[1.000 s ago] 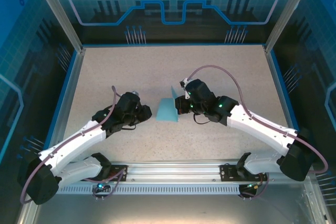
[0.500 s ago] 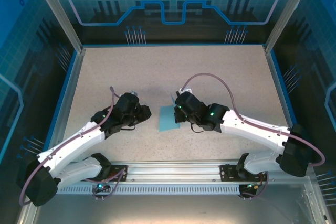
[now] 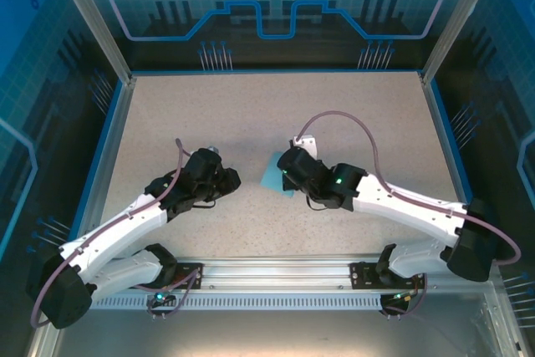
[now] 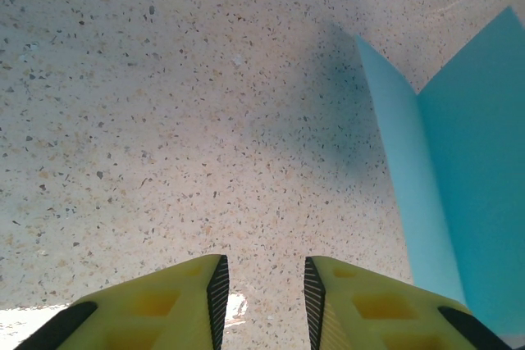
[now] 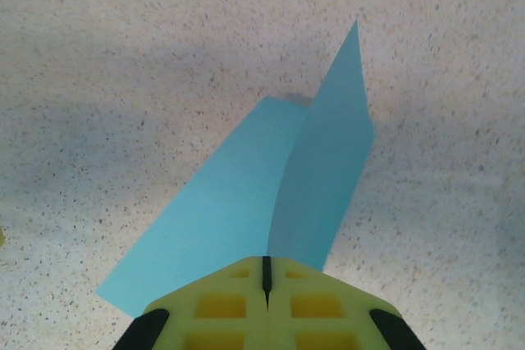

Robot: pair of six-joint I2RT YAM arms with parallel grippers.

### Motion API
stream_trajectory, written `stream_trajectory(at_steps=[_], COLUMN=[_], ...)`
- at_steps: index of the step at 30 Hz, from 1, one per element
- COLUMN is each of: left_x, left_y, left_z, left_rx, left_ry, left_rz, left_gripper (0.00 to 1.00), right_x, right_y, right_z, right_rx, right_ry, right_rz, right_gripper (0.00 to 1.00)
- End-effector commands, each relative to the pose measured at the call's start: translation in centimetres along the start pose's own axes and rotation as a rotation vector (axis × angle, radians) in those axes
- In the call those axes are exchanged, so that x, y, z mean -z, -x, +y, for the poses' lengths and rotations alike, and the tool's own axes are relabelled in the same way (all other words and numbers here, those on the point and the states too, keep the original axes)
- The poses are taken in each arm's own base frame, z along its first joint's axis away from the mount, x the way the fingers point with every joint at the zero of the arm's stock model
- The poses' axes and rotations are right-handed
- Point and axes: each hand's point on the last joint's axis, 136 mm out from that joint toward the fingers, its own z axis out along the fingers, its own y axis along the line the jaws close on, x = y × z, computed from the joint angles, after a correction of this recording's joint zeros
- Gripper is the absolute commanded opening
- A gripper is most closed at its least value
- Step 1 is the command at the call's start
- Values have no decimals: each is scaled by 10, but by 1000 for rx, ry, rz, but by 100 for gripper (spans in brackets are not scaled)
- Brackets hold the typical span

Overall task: Fold a paper plane with a square sheet of paper (pick it up from the middle)
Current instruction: Fold the triangle a second time at the center of the table.

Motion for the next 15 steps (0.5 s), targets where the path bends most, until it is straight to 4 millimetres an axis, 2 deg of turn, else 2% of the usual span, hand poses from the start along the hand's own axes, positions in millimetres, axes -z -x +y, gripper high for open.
stream_trajectory(at_steps=[1, 7, 12, 15], left_x=[-3, -7, -14, -21], left_y=[-2, -4, -11, -19], left_z=[8, 12, 12, 4], left_rx=[-2, 2, 2, -18], left_ry=[24, 35, 18, -19], left_rz=[2, 9, 39, 88], left_gripper=[35, 35, 33, 31], right_x=[-16, -45, -55, -60], right_y=[-25, -60, -69, -77], right_z=[6, 38, 44, 43], right_rx=[-27, 32, 38, 24], right_ry=[-60, -19, 41, 98], right_rz=[42, 184, 247, 302], right_gripper=[0, 0, 0, 0])
